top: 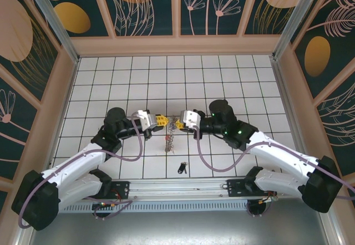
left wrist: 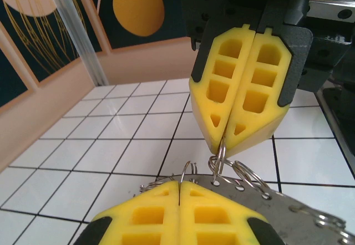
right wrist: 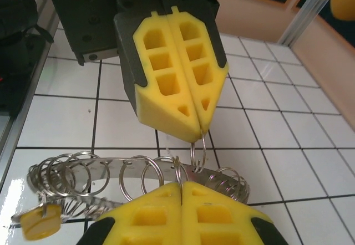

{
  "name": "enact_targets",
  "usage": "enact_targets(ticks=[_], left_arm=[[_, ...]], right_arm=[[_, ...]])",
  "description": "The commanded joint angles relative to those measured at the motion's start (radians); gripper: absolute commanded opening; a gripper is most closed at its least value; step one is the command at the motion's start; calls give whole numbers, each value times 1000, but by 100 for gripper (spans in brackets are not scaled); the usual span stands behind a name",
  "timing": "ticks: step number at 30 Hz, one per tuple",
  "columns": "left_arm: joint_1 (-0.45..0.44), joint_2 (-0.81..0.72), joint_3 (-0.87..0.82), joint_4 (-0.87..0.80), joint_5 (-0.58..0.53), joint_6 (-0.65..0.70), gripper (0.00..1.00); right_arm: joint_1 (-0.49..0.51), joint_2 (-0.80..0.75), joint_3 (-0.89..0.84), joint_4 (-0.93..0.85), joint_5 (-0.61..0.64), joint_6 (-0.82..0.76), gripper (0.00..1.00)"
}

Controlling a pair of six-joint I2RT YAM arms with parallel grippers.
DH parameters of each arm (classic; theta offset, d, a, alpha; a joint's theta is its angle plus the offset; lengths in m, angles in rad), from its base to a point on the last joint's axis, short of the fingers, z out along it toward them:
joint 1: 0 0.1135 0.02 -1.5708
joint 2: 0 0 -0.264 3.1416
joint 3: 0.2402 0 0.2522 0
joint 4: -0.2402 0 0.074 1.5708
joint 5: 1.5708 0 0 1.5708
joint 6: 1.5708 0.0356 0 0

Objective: Put the keys on the keyring

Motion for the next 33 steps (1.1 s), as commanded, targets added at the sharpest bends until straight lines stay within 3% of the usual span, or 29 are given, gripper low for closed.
enact_targets(ticks=[1,5,8,10,23,26,28,29,30,33], left_arm=[[7,-12,10,46,19,-25,0],[6,-11,10,52,6,-69,4],[6,-24,12,55,16,-95,26],[6,-33,16,42,32,-98,33],[6,4,94,-171,80,69,40],[6,28,106,-202,55,78,40],[6,35,105,-206,-24,39,39],[6,38,105,-212,-86,16,40],[6,38,103,-221,-141,-4,40],[6,22,86,-221,-216,-40,40]], right_arm=[[-16,-58,-24,105,-18,47,0],[-20,-73,-30,119,-23,41,0],[-28,-73,-27,119,-36,27,0],[-36,-71,-23,116,-53,16,0],[-52,-19,87,-49,-112,-184,0],[-58,-6,99,-58,-83,-164,0],[-99,-3,94,-61,-58,-91,0],[-126,-1,89,-63,-27,-32,4],[-144,-4,82,-78,7,11,16],[-153,-39,53,-153,43,49,38]])
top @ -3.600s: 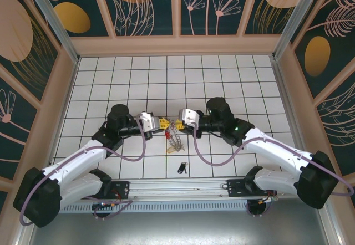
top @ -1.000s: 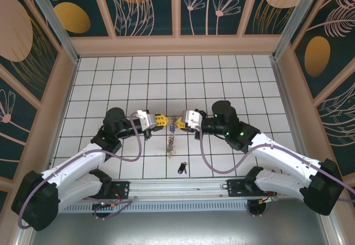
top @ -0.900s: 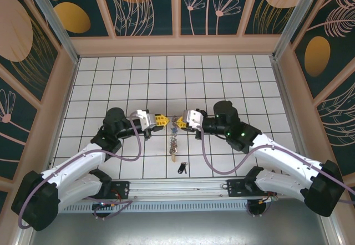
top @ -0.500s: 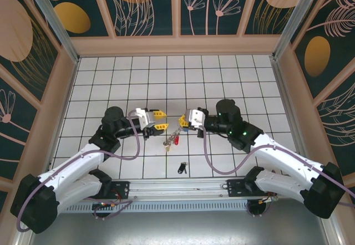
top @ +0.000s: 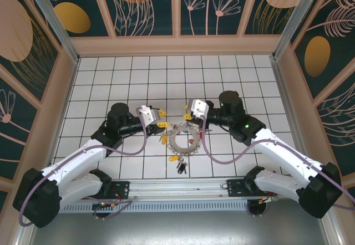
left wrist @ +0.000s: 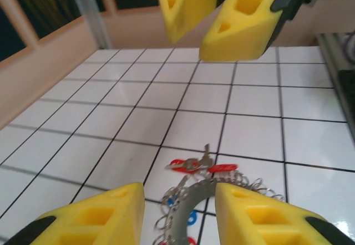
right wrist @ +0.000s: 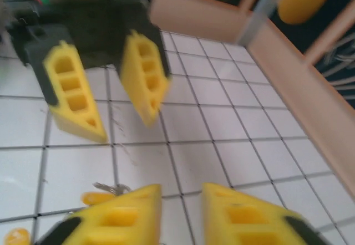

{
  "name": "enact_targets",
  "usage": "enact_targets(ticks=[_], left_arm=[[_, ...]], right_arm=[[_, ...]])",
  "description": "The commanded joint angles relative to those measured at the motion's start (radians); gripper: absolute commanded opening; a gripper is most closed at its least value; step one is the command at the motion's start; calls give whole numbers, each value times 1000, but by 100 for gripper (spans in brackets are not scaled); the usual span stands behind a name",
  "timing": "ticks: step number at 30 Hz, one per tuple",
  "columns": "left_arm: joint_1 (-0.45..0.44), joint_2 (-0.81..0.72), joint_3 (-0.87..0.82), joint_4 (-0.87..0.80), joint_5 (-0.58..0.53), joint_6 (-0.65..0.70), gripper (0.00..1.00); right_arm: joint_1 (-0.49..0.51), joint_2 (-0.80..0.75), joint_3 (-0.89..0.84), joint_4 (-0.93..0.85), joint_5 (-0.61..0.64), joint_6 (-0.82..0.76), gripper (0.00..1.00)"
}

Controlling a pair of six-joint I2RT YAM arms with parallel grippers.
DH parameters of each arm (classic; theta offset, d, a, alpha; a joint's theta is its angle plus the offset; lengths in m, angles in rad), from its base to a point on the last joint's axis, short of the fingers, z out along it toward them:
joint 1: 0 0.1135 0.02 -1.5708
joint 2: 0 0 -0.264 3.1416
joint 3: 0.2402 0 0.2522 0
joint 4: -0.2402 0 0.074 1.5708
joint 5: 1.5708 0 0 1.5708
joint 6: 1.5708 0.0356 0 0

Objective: Put the keys on the keyring

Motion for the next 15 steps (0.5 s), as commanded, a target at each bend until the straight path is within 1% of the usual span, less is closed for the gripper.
enact_targets(ticks=[1,3,4,6,7,9,11,12,13,14,15], left_arm=[[6,-19,-1,-12,-142,-76,43],[8,-33,-11,-15,-177,-126,61],[10,-39,-10,-24,-184,-151,67],[14,-42,5,-62,-220,-203,76],[17,-36,21,-99,-250,-233,78],[24,-20,52,-178,-273,-252,78],[23,-14,62,-230,-266,-259,78],[23,-16,56,-228,-267,-273,78],[24,-22,41,-213,-272,-291,77],[24,-30,21,-192,-281,-305,76],[24,-42,1,-173,-288,-306,76]], right_arm=[[-5,-36,-21,-122,51,75,43],[-5,-33,-19,-248,74,-2,43],[-5,-25,-15,-322,91,-70,43],[-5,-12,-19,-434,135,-168,43],[-4,-11,-27,-464,152,-197,43],[-1,-18,-55,-467,165,-206,44],[1,-27,-89,-432,169,-177,45],[1,-22,-103,-414,183,-153,45],[-1,-10,-112,-386,213,-101,46],[-1,11,-112,-336,276,15,48],[-3,36,-100,-290,360,159,46]])
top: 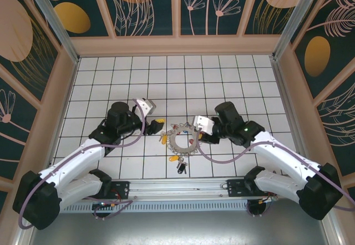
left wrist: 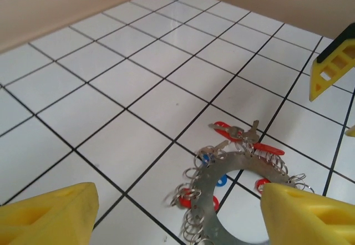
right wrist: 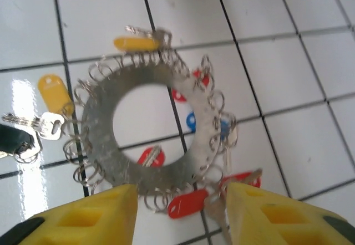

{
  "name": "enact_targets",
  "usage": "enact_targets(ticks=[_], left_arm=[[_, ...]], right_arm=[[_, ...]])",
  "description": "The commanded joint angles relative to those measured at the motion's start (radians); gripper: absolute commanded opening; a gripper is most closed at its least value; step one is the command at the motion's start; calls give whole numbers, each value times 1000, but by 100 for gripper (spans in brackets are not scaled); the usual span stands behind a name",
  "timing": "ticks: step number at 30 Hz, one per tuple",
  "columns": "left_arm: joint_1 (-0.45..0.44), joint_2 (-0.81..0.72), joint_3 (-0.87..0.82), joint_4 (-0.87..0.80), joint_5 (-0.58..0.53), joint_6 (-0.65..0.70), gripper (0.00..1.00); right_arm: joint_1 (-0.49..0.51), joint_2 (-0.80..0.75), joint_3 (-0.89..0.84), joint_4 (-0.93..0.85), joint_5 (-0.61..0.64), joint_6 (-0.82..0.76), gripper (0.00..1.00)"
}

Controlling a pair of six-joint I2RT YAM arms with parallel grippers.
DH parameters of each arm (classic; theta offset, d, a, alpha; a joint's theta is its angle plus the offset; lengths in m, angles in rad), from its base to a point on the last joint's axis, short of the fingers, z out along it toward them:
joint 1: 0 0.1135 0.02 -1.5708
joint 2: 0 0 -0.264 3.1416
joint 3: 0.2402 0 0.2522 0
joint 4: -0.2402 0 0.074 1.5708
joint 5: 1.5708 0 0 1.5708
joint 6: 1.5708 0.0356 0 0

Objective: Put the keys on the keyring

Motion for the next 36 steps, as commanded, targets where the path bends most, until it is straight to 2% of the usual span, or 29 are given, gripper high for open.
enact_targets(ticks=[1,2,4,5,8,9,13,15,18,27,31,36], left_arm=[[4,-41,-49,10,-47,-57,76],[3,-60,-72,29,-57,-57,76],[3,-96,-116,70,-55,-48,76],[3,-115,-142,102,-30,-41,75],[-6,-149,-225,228,84,-11,70],[-18,-153,-241,260,86,-8,70],[-49,-149,-243,256,63,40,70],[-58,-132,-237,241,65,78,70],[-69,-112,-233,245,59,100,69],[-70,-157,-272,282,31,109,69],[-71,-166,-291,306,46,108,69],[-71,-161,-301,337,56,99,68]], right_arm=[[-7,84,52,72,239,400,39],[-13,143,128,8,286,571,37],[-24,236,251,-134,361,877,40],[-22,263,278,-180,350,1007,40],[17,229,204,-150,214,1191,38],[18,213,183,-149,171,1216,38],[28,207,144,-244,79,1288,37],[87,210,120,-241,53,1330,36],[169,219,91,-232,74,1342,35],[190,332,64,-192,140,1136,33],[192,393,75,-112,154,1210,29],[184,446,88,-69,180,1267,28]])
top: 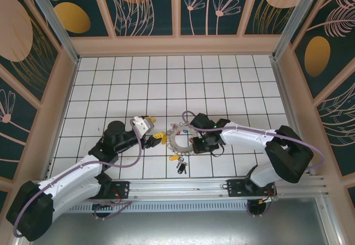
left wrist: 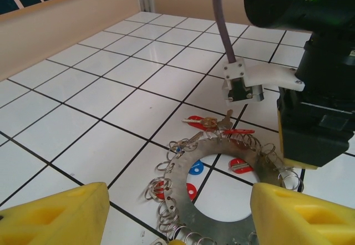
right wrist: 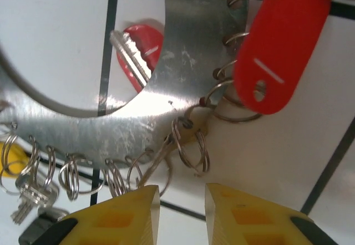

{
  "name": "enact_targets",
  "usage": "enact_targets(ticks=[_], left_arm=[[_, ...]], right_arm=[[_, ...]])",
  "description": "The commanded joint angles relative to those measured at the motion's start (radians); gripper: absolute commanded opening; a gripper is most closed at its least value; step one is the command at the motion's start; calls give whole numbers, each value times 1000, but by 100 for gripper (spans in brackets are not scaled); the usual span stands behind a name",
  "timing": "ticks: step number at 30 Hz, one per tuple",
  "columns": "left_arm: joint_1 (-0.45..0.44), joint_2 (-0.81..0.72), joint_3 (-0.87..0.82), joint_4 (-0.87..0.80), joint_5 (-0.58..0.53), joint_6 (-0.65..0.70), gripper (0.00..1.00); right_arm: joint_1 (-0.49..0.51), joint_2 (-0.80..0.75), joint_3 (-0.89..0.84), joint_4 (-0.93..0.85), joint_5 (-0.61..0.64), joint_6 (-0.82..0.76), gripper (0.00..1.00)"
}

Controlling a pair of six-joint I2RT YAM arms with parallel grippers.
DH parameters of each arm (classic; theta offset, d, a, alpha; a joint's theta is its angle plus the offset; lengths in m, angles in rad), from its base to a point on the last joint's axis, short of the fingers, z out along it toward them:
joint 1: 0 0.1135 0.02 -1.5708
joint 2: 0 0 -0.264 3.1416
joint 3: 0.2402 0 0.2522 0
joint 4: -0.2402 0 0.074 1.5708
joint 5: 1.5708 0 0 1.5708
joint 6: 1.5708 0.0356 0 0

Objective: Put the keys on the keyring

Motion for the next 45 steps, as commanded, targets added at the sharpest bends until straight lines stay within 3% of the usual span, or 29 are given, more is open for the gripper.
enact_targets(ticks=[1,11,17,20,23,27,32,35,37,40,45], left_arm=[[-4,-5,-11,61,26,10,68],[-4,23,-28,118,62,48,67],[-12,84,-29,214,123,86,67],[-15,125,3,226,146,102,66],[-17,134,50,172,143,131,67],[-14,61,45,170,25,75,66],[-13,19,45,120,-36,-61,64],[-13,18,32,130,-44,-166,65],[-12,8,24,109,-25,-163,66],[-12,-12,31,21,-17,-86,66],[-14,4,51,-63,95,106,66]], right_arm=[[-2,22,28,49,31,54,28],[-35,-80,5,142,-43,26,33],[-46,-231,-50,173,-40,-111,32],[13,-359,-140,274,-24,-254,33],[76,-523,-243,376,-69,-504,33],[90,-666,-240,270,41,-799,31],[87,-628,-270,169,37,-1025,31],[78,-534,-273,254,79,-1001,37],[-7,-452,-245,307,93,-914,40],[-174,-333,-157,269,-63,-765,42],[-203,-269,-71,219,-143,-711,43]])
